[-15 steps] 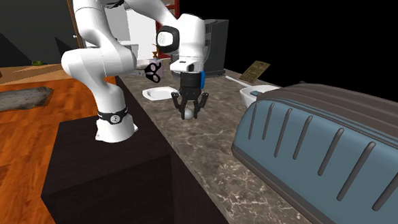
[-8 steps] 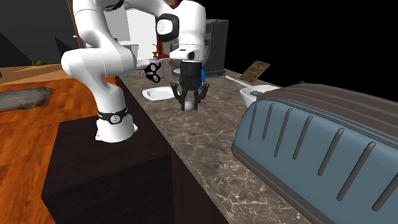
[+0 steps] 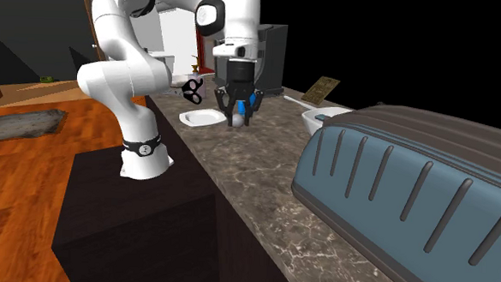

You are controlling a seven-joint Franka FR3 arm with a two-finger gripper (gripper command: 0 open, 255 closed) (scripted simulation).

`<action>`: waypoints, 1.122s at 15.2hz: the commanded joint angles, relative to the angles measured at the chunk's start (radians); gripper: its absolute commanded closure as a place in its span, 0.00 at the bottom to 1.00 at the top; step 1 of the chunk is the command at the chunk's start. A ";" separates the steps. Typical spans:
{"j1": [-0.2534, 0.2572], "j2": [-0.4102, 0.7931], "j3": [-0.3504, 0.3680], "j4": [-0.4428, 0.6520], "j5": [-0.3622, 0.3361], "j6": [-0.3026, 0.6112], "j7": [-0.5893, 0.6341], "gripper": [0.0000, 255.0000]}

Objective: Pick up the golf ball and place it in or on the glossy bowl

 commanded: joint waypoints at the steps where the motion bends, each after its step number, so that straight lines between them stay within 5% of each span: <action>1: 0.004 -0.018 -0.018 0.018 -0.008 -0.036 -0.004 1.00; 14: -0.004 -0.065 -0.103 0.154 -0.061 -0.221 -0.019 1.00; 17: -0.034 0.003 -0.049 0.219 -0.063 -0.207 0.023 1.00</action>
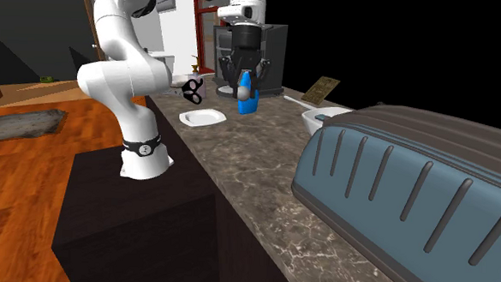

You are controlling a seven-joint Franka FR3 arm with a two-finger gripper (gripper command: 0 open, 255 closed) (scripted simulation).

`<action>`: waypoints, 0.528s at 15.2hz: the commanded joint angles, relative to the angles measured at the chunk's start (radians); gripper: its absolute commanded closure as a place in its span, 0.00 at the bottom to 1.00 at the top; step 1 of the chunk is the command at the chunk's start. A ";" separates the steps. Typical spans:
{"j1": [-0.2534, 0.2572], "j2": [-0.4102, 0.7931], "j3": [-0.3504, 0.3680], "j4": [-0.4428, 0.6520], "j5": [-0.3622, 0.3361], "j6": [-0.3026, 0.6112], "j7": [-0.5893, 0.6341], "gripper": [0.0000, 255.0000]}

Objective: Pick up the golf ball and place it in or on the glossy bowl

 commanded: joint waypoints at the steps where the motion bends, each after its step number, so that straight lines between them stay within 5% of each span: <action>1: -0.028 0.061 0.051 0.060 -0.004 0.010 0.040 1.00; 8: -0.192 0.315 0.299 0.309 -0.088 0.044 0.219 1.00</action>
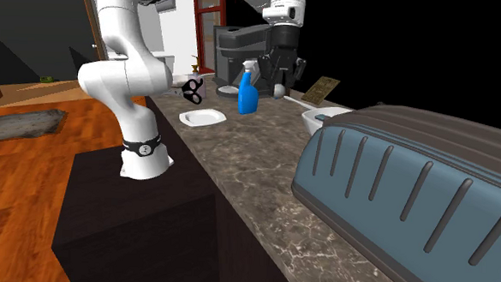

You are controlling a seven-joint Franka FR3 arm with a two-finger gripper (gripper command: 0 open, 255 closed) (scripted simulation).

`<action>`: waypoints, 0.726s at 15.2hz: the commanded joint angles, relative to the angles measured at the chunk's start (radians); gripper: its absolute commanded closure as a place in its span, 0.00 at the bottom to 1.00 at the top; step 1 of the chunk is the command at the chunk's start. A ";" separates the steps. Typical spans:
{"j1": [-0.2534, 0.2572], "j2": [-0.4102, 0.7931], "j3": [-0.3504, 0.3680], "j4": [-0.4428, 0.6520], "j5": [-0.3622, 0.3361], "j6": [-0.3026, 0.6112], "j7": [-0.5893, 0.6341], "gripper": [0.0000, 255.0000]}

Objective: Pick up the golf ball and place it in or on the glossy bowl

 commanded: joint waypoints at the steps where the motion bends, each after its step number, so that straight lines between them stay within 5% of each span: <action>1: -0.061 0.081 0.089 0.074 -0.042 0.009 0.063 1.00; 4: -0.198 0.231 0.280 0.199 -0.155 0.007 0.182 1.00; 5: -0.271 0.299 0.381 0.243 -0.217 0.003 0.238 1.00; 6: -0.423 0.400 0.576 0.290 -0.317 -0.008 0.320 1.00; 7: -0.634 0.296 0.749 0.339 -0.210 -0.017 0.249 1.00; 8: -0.846 0.311 0.975 0.389 -0.236 -0.029 0.276 1.00; 9: -0.845 0.191 0.924 0.443 -0.114 -0.050 0.199 1.00; 11: -0.972 0.086 1.009 0.557 -0.026 -0.093 0.159 1.00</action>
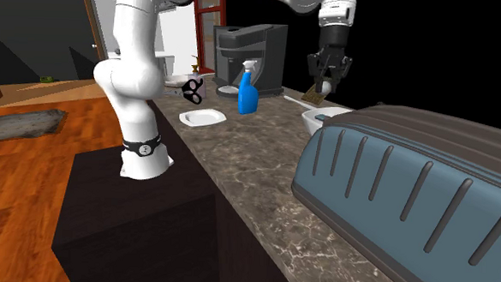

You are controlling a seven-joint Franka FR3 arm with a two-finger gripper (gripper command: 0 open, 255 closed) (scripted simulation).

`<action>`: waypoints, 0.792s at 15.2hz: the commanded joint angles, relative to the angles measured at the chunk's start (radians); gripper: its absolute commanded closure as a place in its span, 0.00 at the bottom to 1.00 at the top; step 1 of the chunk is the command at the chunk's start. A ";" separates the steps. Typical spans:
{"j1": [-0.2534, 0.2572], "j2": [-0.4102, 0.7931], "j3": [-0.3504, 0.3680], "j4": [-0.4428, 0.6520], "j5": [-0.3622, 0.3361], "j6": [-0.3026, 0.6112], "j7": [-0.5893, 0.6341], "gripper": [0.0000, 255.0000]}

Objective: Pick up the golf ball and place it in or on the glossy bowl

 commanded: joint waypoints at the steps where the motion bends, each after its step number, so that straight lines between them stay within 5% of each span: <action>1: -0.123 -0.100 0.082 0.115 0.089 -0.044 -0.035 1.00; 5: -0.342 -0.289 0.204 0.419 0.209 -0.166 -0.046 1.00; 12: -0.318 -0.300 0.212 0.329 0.220 -0.078 -0.050 1.00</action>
